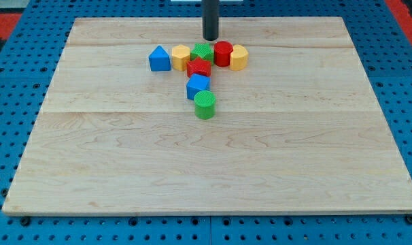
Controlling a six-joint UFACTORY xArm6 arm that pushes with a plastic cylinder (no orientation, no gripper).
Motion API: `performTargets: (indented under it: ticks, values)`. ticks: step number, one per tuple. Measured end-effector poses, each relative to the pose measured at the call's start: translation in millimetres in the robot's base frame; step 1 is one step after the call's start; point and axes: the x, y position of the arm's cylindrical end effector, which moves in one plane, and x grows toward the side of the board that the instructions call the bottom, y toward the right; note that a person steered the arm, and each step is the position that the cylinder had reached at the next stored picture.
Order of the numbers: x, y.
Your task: Push yellow heart towards left
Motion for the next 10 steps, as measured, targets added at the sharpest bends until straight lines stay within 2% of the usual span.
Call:
performTargets:
  ticks: [2, 6, 10]
  values:
    - [5, 25]
    - [44, 69]
    - [66, 33]
